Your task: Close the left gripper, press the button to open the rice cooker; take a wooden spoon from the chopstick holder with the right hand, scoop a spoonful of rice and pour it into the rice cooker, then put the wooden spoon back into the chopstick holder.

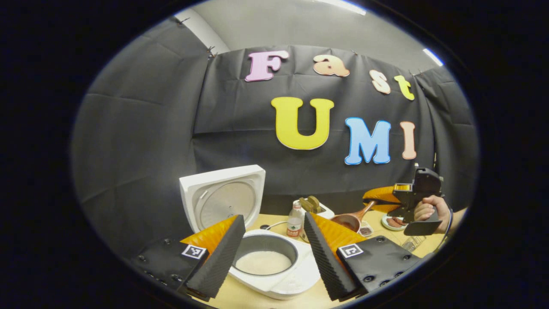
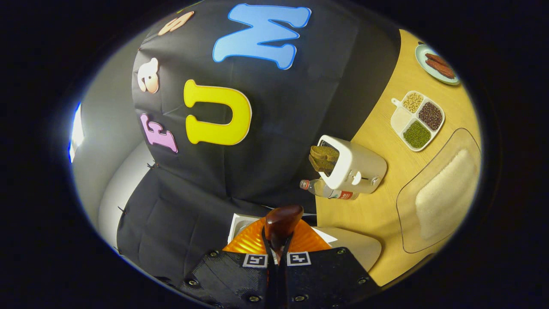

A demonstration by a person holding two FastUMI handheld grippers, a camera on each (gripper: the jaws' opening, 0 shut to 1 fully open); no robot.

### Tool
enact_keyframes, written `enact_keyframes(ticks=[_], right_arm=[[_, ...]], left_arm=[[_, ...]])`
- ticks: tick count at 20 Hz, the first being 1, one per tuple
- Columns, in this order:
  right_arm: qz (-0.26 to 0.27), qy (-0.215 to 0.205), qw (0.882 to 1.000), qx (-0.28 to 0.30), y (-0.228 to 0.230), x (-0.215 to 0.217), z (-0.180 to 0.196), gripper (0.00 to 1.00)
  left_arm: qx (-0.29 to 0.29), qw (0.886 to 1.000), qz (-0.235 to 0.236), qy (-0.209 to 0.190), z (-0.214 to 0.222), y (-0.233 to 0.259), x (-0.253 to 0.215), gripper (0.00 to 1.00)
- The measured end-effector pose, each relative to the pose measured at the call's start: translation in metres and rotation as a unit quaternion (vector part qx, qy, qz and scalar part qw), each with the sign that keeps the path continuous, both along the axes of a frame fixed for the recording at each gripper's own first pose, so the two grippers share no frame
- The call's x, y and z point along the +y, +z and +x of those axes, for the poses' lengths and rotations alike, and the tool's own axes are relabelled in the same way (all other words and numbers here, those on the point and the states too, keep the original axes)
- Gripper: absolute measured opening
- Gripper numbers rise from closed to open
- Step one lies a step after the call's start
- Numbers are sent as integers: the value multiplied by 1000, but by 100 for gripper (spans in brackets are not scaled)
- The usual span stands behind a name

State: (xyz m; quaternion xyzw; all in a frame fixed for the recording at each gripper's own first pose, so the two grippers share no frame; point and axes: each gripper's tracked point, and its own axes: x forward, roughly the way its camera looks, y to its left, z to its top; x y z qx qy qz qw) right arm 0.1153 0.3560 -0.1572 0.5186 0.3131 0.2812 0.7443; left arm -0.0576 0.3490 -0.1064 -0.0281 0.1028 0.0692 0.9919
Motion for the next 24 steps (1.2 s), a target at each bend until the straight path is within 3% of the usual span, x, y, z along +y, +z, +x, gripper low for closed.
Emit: enact_keyframes(ticks=[8, 9, 10, 11, 13, 15, 16, 19, 21, 22, 24], right_arm=[[-71, 59, 995, -26, -12, 79, 7, 2], [-84, 66, 994, -34, -14, 89, 9, 2], [-98, 73, 992, -44, -14, 99, 10, 2], [-113, 81, 989, -56, -15, 108, 13, 2], [-151, 99, 981, -77, -18, 124, 16, 2], [-187, 116, 971, -98, -24, 135, 15, 2], [-206, 123, 964, -110, -27, 143, 14, 2], [-274, 157, 935, -161, -30, 168, 9, 2], [-322, 187, 908, -194, -38, 191, 4, 2], [-348, 201, 890, -217, -41, 200, -1, 3], [-402, 228, 841, -281, -39, 216, -8, 2]], left_arm=[[18, 1000, 2, 25, -9, -22, 40, 96], [20, 999, 3, 28, -11, -26, 43, 100], [24, 999, 5, 32, -14, -29, 45, 96], [27, 999, 9, 36, -17, -29, 48, 100], [23, 999, 17, 40, -22, -27, 52, 96], [23, 999, 19, 41, -26, -27, 52, 100], [24, 999, 22, 41, -26, -29, 53, 96], [29, 998, 25, 44, -30, -33, 56, 96], [29, 998, 22, 49, -33, -34, 57, 96], [28, 998, 19, 53, -36, -36, 57, 100], [26, 998, 11, 59, -39, -38, 56, 96]])
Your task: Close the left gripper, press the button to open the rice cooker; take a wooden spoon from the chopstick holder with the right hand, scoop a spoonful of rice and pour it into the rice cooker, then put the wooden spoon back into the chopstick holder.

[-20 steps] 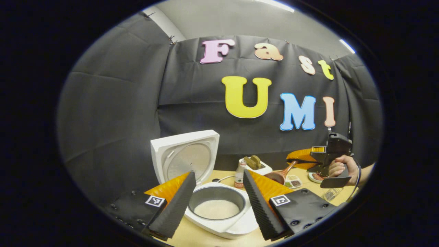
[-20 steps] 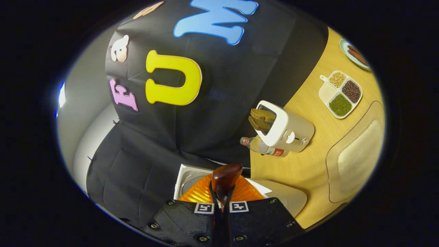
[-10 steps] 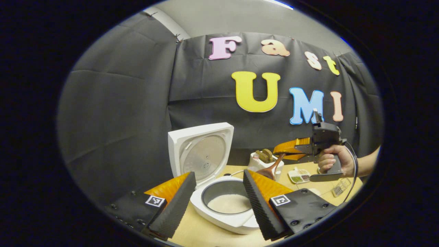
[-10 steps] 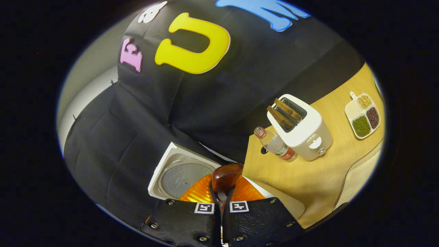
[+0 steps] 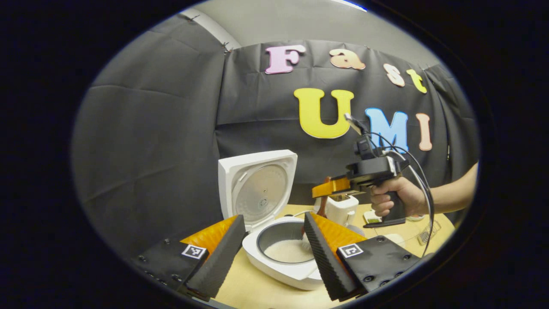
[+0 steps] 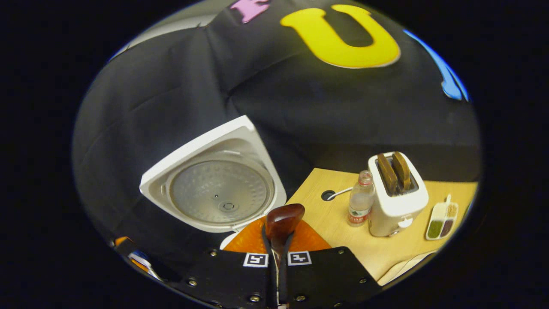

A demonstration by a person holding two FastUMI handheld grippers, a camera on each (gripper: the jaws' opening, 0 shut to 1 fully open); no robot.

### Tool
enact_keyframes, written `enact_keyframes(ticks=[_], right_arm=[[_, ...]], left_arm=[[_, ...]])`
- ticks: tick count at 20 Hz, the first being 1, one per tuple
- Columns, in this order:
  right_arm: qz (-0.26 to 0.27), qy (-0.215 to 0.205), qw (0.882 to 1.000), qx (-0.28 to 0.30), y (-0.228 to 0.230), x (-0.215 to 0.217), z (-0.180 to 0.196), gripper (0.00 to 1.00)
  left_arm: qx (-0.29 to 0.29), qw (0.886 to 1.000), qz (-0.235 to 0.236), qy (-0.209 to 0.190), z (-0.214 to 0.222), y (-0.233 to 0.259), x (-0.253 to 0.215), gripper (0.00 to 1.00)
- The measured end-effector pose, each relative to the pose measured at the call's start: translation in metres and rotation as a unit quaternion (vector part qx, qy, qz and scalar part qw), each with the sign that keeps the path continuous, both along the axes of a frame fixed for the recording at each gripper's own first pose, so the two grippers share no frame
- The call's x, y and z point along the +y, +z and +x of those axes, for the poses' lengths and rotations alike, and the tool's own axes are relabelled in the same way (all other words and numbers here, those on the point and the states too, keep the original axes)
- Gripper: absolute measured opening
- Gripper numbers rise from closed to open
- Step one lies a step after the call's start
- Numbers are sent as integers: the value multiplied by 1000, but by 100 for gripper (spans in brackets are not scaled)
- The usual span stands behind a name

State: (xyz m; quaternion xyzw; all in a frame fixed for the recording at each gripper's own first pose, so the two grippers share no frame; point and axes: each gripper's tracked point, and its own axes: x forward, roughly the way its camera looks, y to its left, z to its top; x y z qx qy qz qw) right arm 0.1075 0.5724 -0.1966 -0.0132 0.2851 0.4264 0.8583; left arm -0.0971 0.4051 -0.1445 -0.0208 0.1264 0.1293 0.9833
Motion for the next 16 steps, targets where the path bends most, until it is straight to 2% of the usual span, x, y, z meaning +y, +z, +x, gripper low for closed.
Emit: enact_keyframes(ticks=[2, 5, 7, 8, 9, 12, 13, 15, 16], right_arm=[[-47, 55, 994, -86, 9, 16, -11, 3], [-88, 137, 966, -199, 24, 34, -39, 2], [-93, 172, 951, -238, 39, 32, -52, 3], [-91, 177, 949, -245, 42, 32, -53, 2], [-85, 175, 950, -243, 45, 30, -53, 2], [-36, 151, 969, -194, 52, 23, -45, 2], [-7, 135, 976, -169, 56, 19, -38, 2], [59, 92, 989, -102, 72, 5, -27, 2], [94, 70, 991, -62, 79, -4, -20, 2]], left_arm=[[-1, 1000, -3, 7, -5, -4, 1, 96], [7, 1000, 1, 12, -10, -8, 4, 96], [8, 1000, 2, 13, -11, -10, 2, 100], [7, 1000, 1, 14, -11, -10, 2, 100], [7, 1000, 0, 15, -11, -10, 1, 96], [6, 1000, -1, 15, -13, -8, -2, 100], [5, 1000, 1, 14, -12, -7, -4, 96], [4, 1000, -2, 10, -10, -5, -8, 100], [2, 1000, -6, 7, -9, -5, -12, 100]])
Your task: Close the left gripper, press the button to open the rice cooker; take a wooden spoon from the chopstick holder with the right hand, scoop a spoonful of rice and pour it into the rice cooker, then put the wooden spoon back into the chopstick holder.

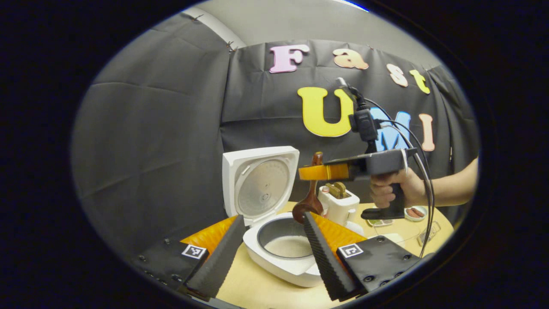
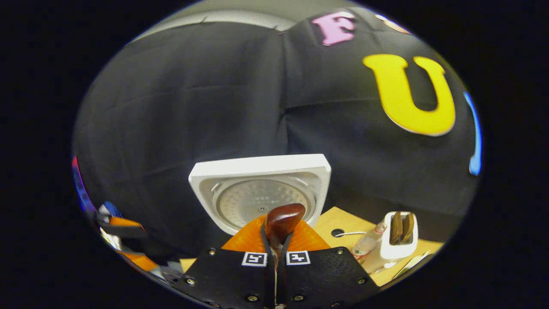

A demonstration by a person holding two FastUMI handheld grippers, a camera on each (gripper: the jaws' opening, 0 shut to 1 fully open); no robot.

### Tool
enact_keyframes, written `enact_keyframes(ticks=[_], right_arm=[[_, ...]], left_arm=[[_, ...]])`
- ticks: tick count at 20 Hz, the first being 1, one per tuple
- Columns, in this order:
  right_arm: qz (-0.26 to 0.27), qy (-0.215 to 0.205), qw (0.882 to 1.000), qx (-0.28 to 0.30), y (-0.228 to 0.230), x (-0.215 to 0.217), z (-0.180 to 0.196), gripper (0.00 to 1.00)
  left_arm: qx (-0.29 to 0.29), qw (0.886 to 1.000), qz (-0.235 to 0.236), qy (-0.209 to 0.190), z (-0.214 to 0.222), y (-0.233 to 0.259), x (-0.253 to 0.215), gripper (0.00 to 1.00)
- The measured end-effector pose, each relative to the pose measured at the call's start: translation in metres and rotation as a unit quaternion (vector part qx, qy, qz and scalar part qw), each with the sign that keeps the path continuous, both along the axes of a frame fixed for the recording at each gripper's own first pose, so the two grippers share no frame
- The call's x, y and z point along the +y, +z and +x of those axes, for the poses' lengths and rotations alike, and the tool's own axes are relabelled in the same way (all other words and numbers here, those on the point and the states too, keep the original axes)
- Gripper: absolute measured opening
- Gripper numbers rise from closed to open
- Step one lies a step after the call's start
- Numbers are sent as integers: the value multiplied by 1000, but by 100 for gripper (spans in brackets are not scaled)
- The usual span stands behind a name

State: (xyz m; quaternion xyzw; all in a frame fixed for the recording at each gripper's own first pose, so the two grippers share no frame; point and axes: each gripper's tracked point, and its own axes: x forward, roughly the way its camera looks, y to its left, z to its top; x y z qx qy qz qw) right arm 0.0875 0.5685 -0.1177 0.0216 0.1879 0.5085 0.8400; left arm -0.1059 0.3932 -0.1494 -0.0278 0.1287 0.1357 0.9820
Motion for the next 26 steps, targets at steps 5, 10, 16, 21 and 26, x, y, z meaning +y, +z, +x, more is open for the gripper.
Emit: enact_keyframes(ticks=[5, 10, 16, 21, 26], right_arm=[[103, -64, 979, 167, 5, -50, 31, 3], [177, -105, 943, 262, 1, -115, 43, 3], [213, -159, 920, 289, 1, -199, 52, 2], [228, -186, 910, 292, 4, -260, 51, 2], [226, -213, 910, 274, 9, -323, 40, 2]], left_arm=[[-4, 1000, -6, -20, 12, 4, -24, 100], [-7, 999, -4, -45, 29, 8, -49, 96], [-4, 997, -2, -74, 46, 12, -86, 96], [-7, 995, 0, -97, 58, 18, -121, 96], [-10, 993, 3, -119, 68, 22, -163, 96]])
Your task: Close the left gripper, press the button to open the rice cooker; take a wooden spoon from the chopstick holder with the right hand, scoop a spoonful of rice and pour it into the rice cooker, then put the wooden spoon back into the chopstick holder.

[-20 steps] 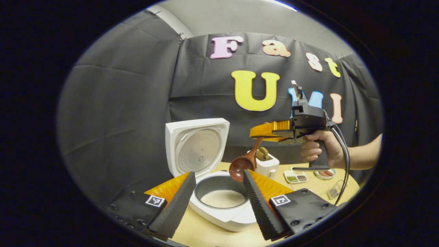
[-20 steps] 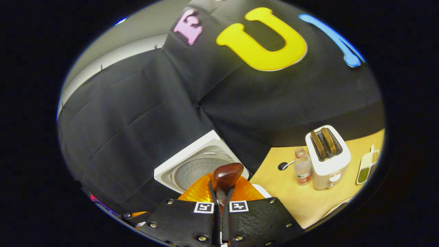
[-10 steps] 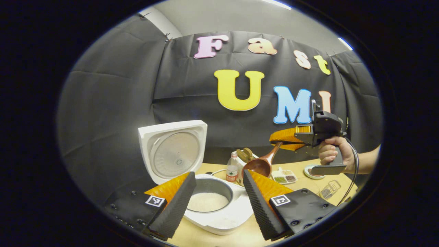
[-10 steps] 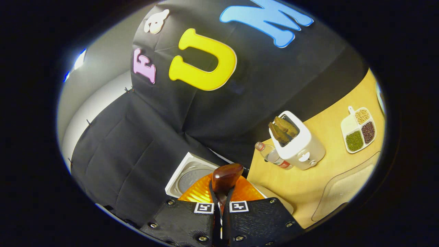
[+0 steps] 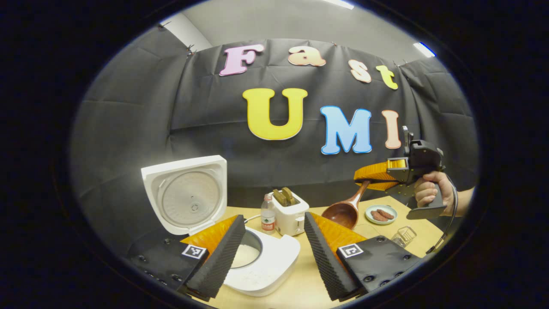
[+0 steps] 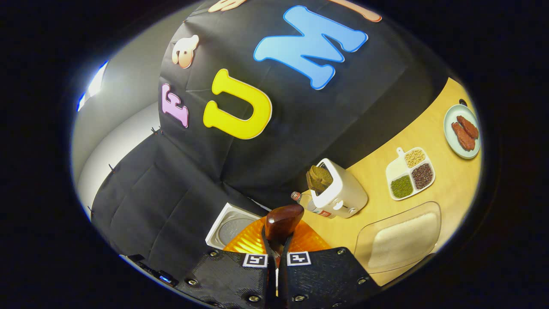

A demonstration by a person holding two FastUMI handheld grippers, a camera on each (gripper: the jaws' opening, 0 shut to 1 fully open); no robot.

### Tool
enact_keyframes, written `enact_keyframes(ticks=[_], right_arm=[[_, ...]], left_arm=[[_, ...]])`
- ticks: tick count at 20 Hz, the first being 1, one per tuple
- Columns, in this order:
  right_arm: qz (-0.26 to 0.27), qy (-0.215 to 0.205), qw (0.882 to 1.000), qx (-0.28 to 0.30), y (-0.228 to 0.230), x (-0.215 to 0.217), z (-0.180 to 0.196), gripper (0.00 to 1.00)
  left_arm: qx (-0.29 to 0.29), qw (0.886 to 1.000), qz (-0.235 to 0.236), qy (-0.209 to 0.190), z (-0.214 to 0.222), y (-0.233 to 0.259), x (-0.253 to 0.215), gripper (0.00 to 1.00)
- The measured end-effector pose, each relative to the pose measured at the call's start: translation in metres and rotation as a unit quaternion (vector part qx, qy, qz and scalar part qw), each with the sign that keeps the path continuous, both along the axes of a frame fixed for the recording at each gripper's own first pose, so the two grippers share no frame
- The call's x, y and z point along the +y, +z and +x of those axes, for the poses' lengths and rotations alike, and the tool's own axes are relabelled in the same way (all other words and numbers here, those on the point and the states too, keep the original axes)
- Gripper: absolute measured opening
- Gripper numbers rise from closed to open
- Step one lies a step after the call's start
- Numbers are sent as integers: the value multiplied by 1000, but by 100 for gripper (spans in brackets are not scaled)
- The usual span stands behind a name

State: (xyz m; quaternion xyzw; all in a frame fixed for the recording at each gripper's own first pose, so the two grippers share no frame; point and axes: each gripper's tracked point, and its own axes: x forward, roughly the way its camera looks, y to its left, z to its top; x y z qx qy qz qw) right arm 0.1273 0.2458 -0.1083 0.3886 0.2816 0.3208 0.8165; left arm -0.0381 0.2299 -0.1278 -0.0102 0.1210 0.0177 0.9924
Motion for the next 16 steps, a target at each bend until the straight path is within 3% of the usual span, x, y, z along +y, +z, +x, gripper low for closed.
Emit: enact_keyframes(ticks=[4, 8, 9, 10, 16], right_arm=[[1, -23, 1000, 4, 3, -48, -4, 2], [-5, -50, 999, 1, 2, -96, -5, 3], [-11, -56, 998, 1, 0, -109, -5, 2], [-20, -63, 998, 1, -3, -123, -5, 2], [-79, -112, 991, -5, -22, -202, -1, 2]], left_arm=[[0, 1000, -6, -18, 6, 1, -38, 100], [5, 999, 1, -36, 9, -2, -71, 96], [6, 999, 3, -40, 11, -1, -78, 100], [6, 999, 4, -43, 12, 0, -84, 96], [5, 998, 6, -55, 20, 5, -116, 100]])
